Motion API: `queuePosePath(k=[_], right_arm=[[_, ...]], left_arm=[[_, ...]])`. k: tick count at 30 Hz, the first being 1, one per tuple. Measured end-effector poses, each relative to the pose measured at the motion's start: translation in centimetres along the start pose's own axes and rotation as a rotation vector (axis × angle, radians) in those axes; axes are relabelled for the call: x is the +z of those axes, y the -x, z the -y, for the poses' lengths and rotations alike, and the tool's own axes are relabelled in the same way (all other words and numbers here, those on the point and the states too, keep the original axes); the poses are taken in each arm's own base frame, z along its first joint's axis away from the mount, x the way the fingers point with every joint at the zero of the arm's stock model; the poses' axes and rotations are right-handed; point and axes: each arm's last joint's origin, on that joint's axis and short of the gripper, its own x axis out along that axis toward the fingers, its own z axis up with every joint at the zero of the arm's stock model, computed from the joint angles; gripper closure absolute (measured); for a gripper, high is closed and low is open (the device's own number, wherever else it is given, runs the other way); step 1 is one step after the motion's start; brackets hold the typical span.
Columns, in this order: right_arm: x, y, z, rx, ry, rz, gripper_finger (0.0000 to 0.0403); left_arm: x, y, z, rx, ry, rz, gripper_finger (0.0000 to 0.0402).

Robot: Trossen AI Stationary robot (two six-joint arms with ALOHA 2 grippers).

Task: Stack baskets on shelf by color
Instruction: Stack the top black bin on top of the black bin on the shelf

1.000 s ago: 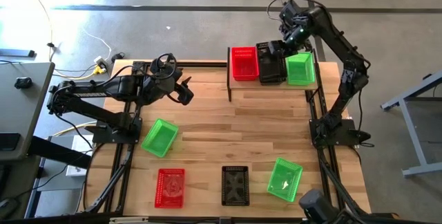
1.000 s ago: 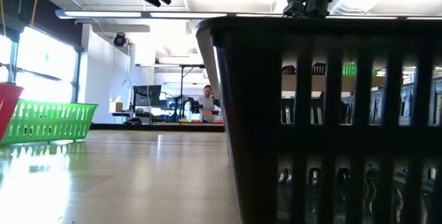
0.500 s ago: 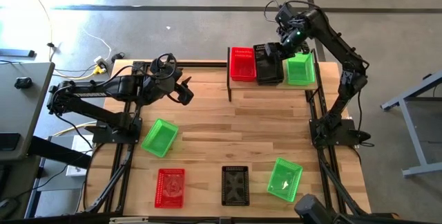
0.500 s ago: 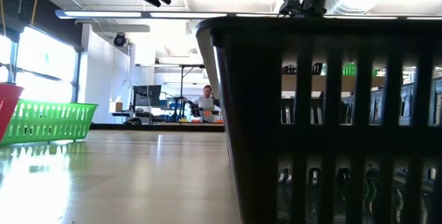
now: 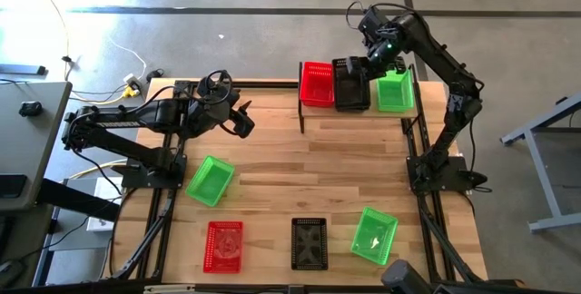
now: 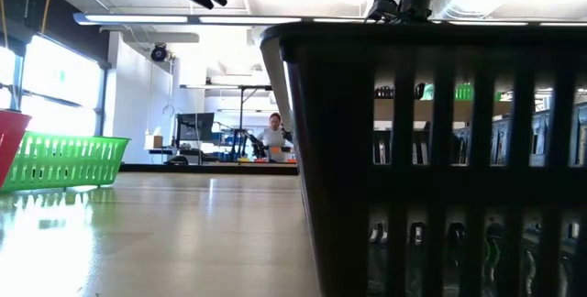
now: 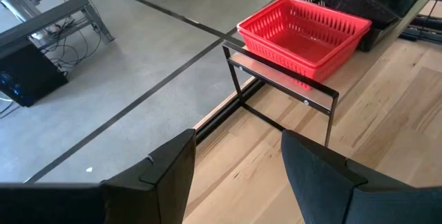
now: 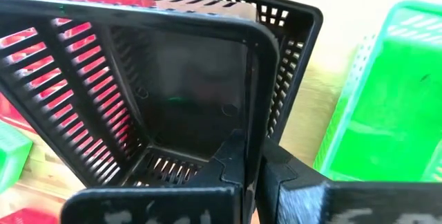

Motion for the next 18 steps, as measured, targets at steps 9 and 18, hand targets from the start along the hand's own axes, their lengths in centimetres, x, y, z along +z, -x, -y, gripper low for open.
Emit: queuePosePath(k=[9, 18], right_arm=[[0.04, 0.01, 0.07, -0.024, -0.008, 0.016, 0.0403], [0.05, 0.01, 0.09, -0.03, 0.009, 0.019, 0.0402]], left_arm=[[0.01, 0.0, 0.0, 0.0, -0.015, 0.0, 0.0198], [0.02, 0.0, 0.0, 0.0, -0.032, 0.001, 0.0198]])
